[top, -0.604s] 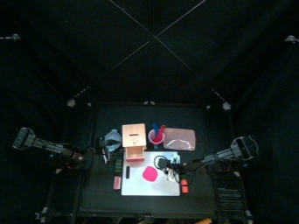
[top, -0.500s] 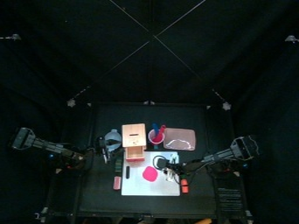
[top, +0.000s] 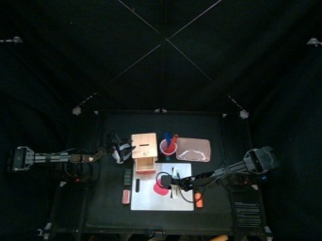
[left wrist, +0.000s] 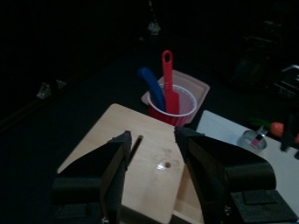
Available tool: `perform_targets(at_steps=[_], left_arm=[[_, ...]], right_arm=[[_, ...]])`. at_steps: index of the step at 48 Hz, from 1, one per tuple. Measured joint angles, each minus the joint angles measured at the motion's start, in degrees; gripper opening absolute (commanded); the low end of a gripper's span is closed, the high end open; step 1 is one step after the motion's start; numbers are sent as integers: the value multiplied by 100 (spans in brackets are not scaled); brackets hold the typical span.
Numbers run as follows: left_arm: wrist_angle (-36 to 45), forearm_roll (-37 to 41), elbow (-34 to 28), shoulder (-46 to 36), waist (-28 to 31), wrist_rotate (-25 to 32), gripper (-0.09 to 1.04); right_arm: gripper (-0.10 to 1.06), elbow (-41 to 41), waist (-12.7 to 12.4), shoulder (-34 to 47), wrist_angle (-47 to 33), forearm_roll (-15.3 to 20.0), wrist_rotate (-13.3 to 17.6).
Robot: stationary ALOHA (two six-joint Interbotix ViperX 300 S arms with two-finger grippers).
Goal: Get the cutter from the drawer then cut the dough then place the extra dough in the bowl
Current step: Shut the drawer
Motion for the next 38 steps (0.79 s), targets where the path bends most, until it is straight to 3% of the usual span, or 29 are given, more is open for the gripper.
perform_targets(at_steps=[10,16,28,38], left_arm=[[1635,343,-536,35,1362,53,50],[2197,835,-721,44,1881,70,40],[2936,1934,-1090,325,2303,88,38],[3410,2382,-1723,1274,2382,105,38]], right_arm=[[42,-325,-70,492,-431,-70,-9],[36,-554,-97,791,-545,-123,-35],[27,-958,-141,1292,-694,-211,-44],[16,-1230,-220,1617,-782,-193,-44]])
